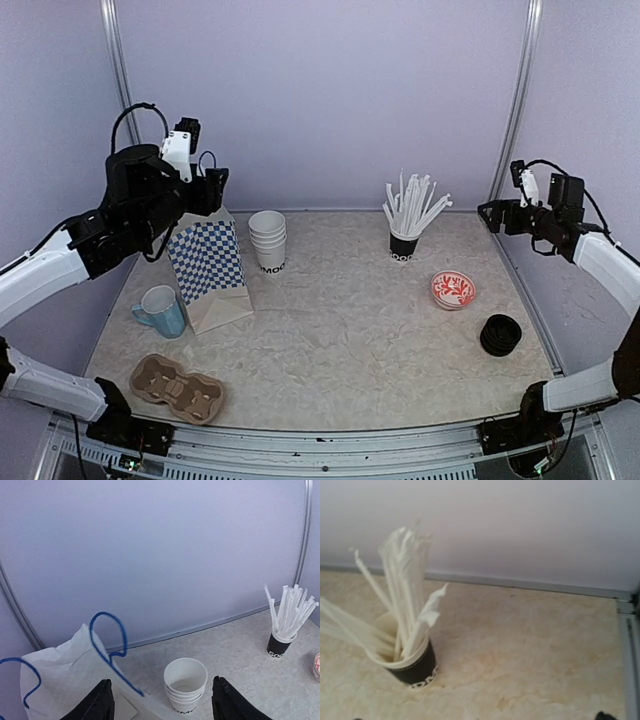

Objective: Pack the takeout coffee

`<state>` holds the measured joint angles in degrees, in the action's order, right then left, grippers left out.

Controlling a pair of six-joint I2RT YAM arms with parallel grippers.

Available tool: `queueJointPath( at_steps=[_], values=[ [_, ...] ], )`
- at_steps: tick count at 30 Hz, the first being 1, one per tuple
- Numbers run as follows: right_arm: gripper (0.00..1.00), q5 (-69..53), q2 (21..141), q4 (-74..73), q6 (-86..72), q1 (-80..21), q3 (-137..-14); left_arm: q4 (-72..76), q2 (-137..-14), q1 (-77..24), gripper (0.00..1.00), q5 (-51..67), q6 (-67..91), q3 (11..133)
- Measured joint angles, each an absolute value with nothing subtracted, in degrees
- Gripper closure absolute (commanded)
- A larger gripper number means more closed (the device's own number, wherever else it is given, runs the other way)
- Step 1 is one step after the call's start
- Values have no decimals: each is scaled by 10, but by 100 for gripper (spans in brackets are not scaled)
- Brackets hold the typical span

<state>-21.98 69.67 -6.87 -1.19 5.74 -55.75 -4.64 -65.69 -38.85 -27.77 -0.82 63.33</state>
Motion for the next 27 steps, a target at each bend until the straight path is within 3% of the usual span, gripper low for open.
queueJointPath(
  at_steps=[11, 21, 27],
  values=[
    [6, -317, 715, -50, 65, 44, -536, -70, -880, -526, 46, -262, -37, 884],
    [9, -377, 715, -30, 112, 38, -473, -276, -1174, -485, 56, -181, 63, 1208],
    [11, -393, 716, -22, 135, 38, -464, -408, -1276, -444, 57, -168, 135, 1293]
  ],
)
